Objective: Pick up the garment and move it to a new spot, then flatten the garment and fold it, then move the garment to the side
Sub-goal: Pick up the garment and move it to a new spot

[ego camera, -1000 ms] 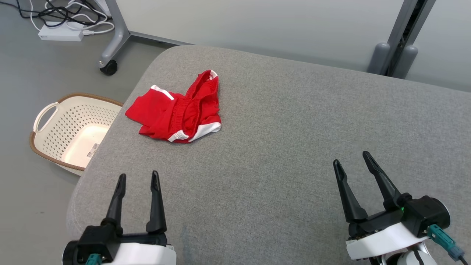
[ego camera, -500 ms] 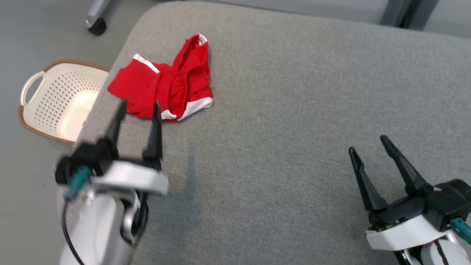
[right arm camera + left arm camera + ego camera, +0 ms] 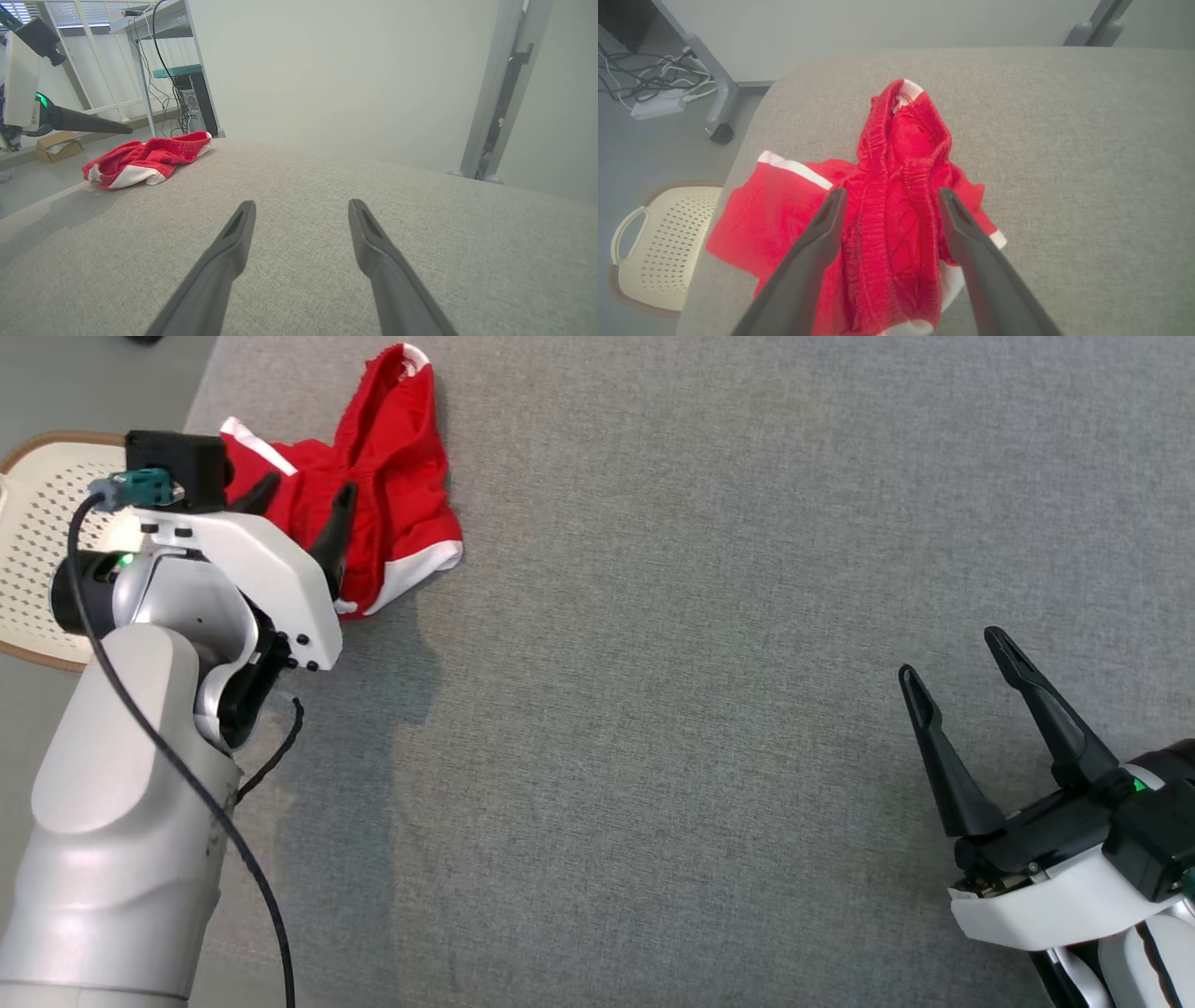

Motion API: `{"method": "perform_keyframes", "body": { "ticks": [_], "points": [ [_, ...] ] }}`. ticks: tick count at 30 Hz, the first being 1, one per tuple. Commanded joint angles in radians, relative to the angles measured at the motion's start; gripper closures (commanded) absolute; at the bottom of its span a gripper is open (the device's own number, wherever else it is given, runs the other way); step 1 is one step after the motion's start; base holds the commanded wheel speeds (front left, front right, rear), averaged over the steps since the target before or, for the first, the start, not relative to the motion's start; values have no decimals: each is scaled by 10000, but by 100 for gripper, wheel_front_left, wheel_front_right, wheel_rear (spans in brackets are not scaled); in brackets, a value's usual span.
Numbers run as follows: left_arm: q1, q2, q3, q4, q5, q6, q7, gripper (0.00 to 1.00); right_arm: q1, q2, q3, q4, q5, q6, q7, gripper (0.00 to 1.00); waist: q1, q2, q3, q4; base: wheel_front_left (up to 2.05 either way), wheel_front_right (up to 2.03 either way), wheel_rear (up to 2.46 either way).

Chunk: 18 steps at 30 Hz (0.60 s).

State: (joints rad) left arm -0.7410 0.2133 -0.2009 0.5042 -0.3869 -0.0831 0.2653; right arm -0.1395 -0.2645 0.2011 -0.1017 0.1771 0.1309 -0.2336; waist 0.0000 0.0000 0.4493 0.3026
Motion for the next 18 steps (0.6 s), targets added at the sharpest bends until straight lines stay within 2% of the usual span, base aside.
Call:
{"method": "perform_keyframes", "body": {
  "ticks": [1,4,8,18],
  "points": [
    [-202,95,-56,281,-176,-90,491,0,-151,-82,-48,-70,30,-4,37,0,0,0,114,-98,0,0,0],
    [-629,359,-218,681,-55,-85,1276,0,-167,-118,-71,-105,37,-4,34,0,0,0,230,-150,0,0,0],
    [-948,471,-324,1148,68,117,1759,0,-225,-154,-68,-131,32,-4,31,0,0,0,381,-215,0,0,0],
    [-1448,373,-386,2161,-112,385,2461,0,-483,-144,-39,-63,60,-4,-15,0,0,0,577,-361,0,0,0]
  ]
}}
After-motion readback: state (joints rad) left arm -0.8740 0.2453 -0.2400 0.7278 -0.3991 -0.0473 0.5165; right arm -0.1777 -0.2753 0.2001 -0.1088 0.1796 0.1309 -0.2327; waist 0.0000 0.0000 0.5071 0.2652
